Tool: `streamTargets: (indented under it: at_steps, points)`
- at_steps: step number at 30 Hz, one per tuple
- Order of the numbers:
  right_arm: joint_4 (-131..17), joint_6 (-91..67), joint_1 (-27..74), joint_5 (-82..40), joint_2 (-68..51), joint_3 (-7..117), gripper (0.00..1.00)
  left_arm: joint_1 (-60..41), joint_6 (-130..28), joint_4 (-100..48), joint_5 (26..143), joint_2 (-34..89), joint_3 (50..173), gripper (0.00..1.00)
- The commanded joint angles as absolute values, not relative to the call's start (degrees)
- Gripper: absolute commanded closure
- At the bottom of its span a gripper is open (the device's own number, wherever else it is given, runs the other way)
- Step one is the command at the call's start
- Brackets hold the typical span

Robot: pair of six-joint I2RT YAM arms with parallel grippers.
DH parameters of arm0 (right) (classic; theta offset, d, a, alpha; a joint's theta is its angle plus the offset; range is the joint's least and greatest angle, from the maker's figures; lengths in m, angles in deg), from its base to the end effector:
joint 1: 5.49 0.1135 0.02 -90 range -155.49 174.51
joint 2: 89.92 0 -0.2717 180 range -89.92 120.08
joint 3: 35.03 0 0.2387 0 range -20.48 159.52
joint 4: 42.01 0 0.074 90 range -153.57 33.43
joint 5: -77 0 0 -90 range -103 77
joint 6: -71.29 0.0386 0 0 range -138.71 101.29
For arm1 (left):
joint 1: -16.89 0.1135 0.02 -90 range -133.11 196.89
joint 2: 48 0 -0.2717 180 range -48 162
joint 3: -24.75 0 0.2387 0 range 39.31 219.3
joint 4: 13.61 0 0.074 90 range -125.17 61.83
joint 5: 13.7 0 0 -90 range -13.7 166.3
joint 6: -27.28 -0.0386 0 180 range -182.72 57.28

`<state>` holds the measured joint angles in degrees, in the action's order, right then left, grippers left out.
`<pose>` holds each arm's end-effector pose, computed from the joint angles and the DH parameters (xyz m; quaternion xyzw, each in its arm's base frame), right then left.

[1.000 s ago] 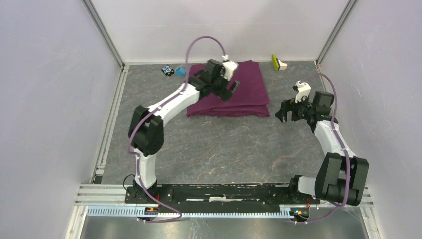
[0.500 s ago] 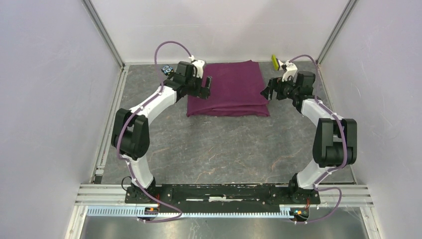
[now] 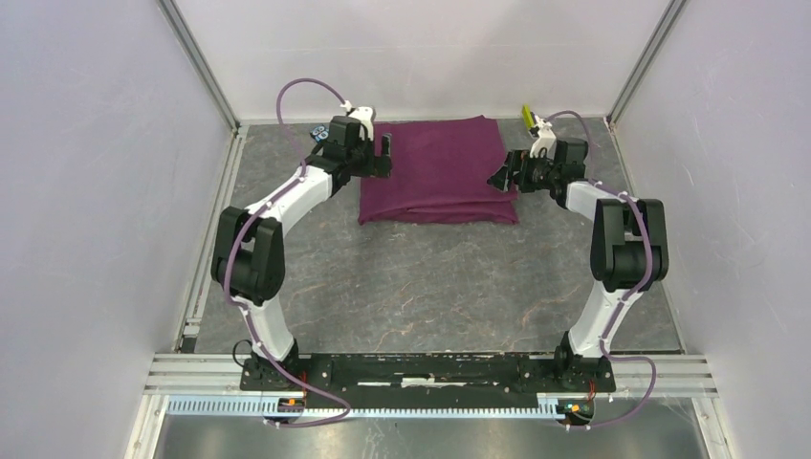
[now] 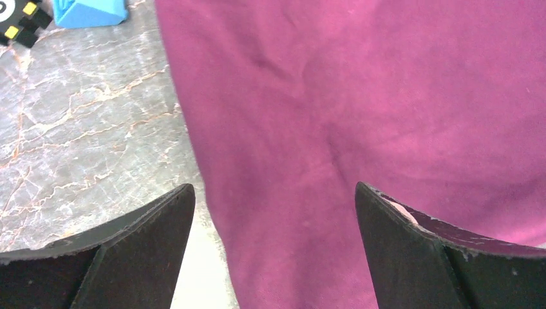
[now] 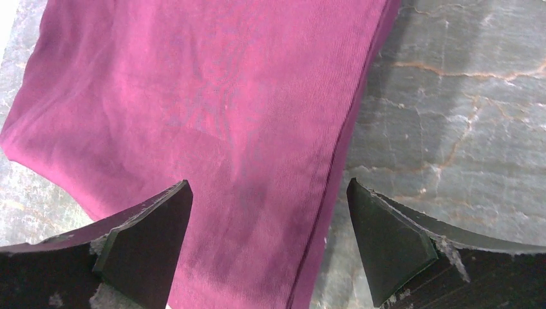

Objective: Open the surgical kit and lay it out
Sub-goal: Open the surgical kit at the center of the board.

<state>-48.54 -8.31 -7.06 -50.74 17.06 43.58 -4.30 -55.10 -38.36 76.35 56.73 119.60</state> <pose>0.3956 0.0128 0.2001 -0.0613 0.8500 0.3196 0.4143 0.3887 -0.1507 0.2713 0.1048 0.8793 -0.1160 0.4499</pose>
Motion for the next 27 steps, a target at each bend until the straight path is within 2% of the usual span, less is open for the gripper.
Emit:
streamTargets:
  at_steps: [1, 9, 18, 27]
  points:
    - [-45.4, -6.4, -6.0, -53.3, 19.6, 47.5, 0.02, -1.2, -46.0, -36.6, 78.8, 60.4, 122.6, 0.0]
    - [-44.8, -6.4, -3.7, -55.6, 21.9, 47.2, 0.02, 0.5, -40.8, -37.7, 86.3, 66.9, 124.2, 0.01]
    - [-41.9, -6.7, -1.6, -58.2, 19.3, 42.2, 0.02, 0.2, -38.7, -36.6, 92.8, 67.4, 120.7, 0.1]
    - [-40.7, -7.3, 0.0, -58.8, 15.7, 39.1, 0.03, -2.1, -38.4, -36.1, 93.5, 65.5, 118.7, 0.13]
